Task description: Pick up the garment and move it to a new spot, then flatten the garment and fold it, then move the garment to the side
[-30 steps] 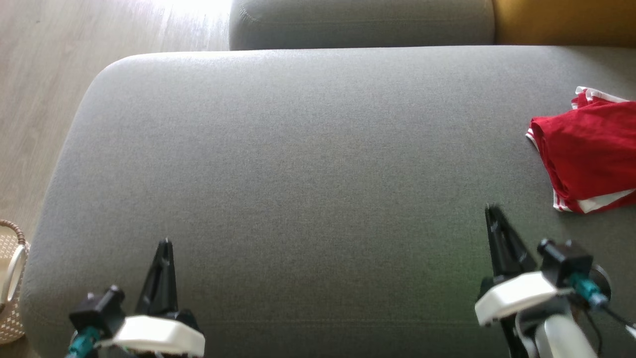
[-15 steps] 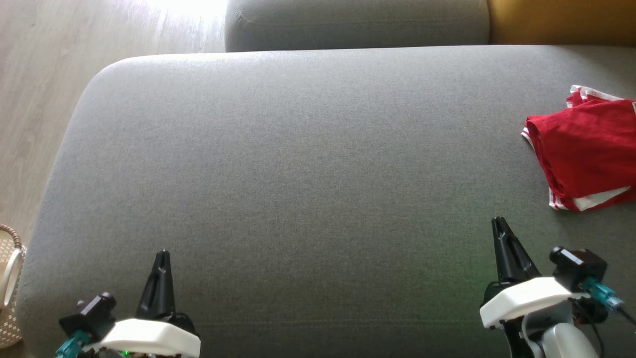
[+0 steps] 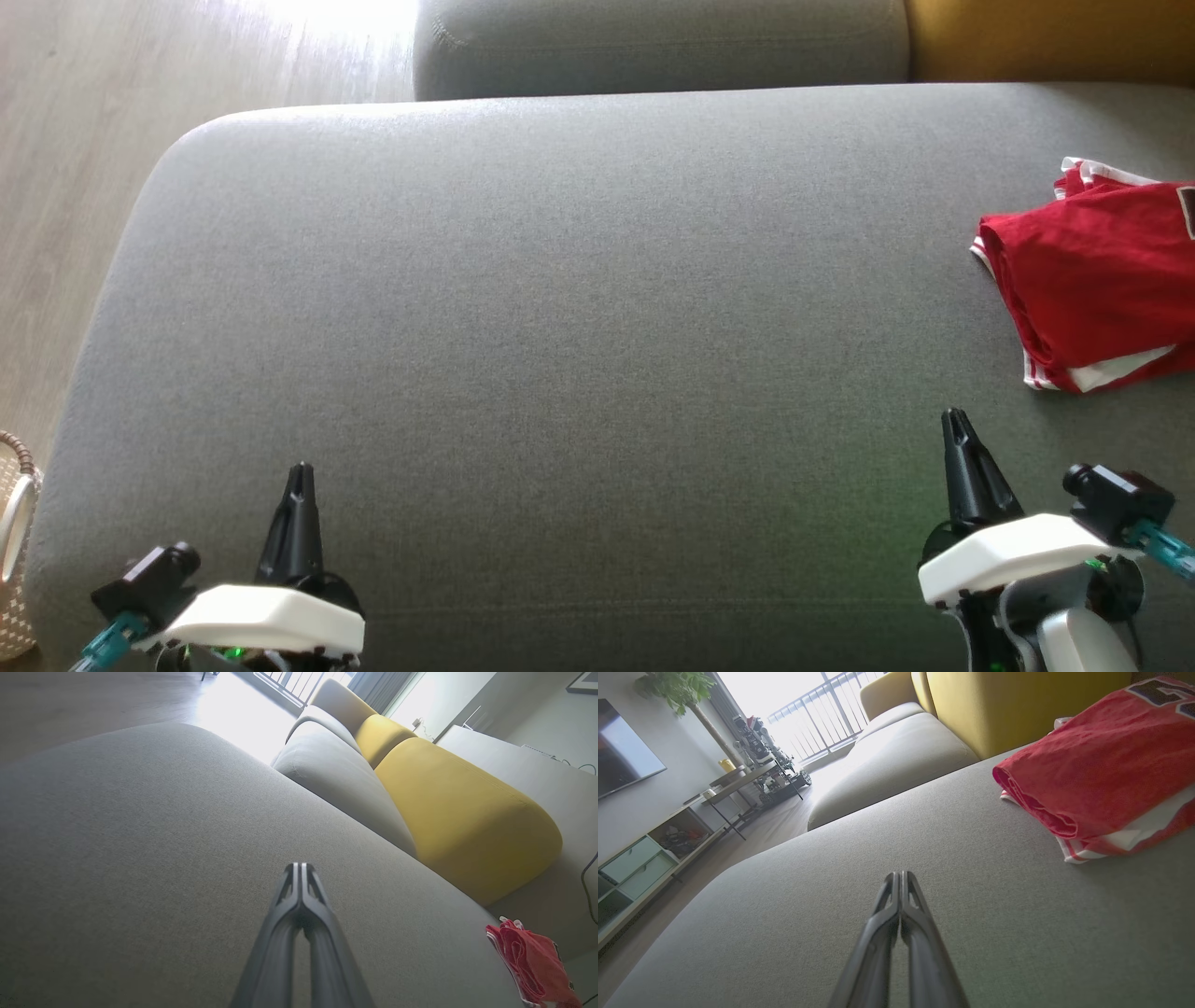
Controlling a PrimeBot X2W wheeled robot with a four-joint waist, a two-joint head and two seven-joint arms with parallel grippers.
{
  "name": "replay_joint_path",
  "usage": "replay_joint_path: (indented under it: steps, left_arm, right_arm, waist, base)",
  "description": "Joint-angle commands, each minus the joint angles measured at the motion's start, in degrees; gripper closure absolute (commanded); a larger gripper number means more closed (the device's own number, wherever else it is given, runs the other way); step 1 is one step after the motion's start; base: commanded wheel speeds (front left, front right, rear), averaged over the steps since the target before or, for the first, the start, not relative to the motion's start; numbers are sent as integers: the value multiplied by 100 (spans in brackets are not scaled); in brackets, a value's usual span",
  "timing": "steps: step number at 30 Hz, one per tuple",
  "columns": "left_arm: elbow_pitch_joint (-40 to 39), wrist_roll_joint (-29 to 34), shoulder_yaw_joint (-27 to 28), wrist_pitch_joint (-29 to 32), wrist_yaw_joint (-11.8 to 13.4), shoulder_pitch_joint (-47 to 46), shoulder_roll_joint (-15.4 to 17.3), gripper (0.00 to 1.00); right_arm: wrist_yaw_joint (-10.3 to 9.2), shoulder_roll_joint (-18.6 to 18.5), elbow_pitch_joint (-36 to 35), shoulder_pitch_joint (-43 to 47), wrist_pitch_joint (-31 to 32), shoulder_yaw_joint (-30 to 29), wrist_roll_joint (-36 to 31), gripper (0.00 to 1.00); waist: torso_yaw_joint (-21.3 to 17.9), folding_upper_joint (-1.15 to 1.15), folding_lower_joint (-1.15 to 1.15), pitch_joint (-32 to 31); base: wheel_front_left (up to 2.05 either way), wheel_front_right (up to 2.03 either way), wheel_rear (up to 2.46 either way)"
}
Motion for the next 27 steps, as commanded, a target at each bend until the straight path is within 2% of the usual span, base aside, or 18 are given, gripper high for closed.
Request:
replay_joint_path:
  steps: [1,27]
  left_arm:
    - [-150,-122,128,24,-56,-268,70,100]
    - [-19,-1626,317,411,-146,-495,103,100]
  right_arm:
    - [0,1,-206,-262,35,-5,151,100]
    - [0,3,-211,-311,452,-138,1842,100]
  waist:
    - [-4,0,0,-1]
    - [-109,0,0,-25]
  base:
    - [0,0,0]
    - [0,0,0]
